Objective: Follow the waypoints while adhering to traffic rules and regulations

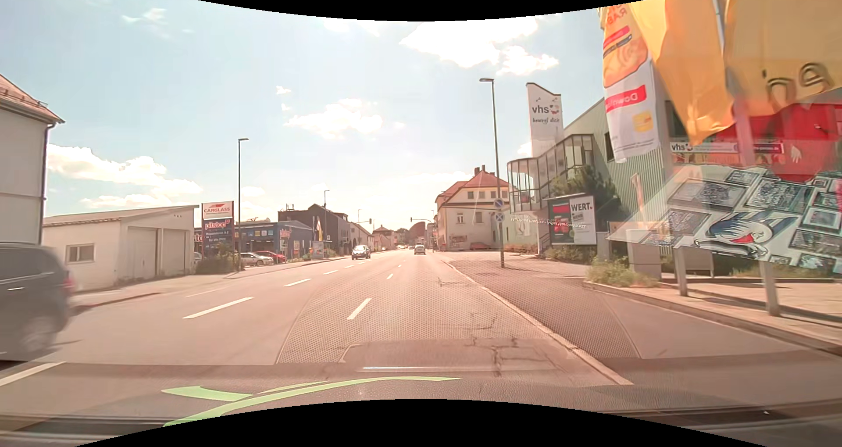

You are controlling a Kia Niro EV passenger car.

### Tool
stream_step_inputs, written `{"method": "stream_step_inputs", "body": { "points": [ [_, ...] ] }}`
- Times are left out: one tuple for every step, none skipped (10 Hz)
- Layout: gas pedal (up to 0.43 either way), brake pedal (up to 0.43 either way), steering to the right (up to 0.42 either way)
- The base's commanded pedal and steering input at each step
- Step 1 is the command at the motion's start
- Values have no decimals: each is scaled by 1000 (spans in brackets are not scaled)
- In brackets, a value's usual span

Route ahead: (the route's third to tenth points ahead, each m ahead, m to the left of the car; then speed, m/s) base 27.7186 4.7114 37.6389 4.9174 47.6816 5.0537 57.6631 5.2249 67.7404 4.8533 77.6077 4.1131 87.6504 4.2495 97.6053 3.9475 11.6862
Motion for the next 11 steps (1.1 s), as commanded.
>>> {"method": "stream_step_inputs", "body": {
  "points": [
    [98, 0, -1],
    [98, 0, -1],
    [98, 0, 0],
    [98, 0, -1],
    [98, 0, -1],
    [98, 0, -1],
    [98, 0, -1],
    [98, 0, -1],
    [98, 0, -1],
    [98, 0, -1],
    [98, 0, -1]
  ]
}}
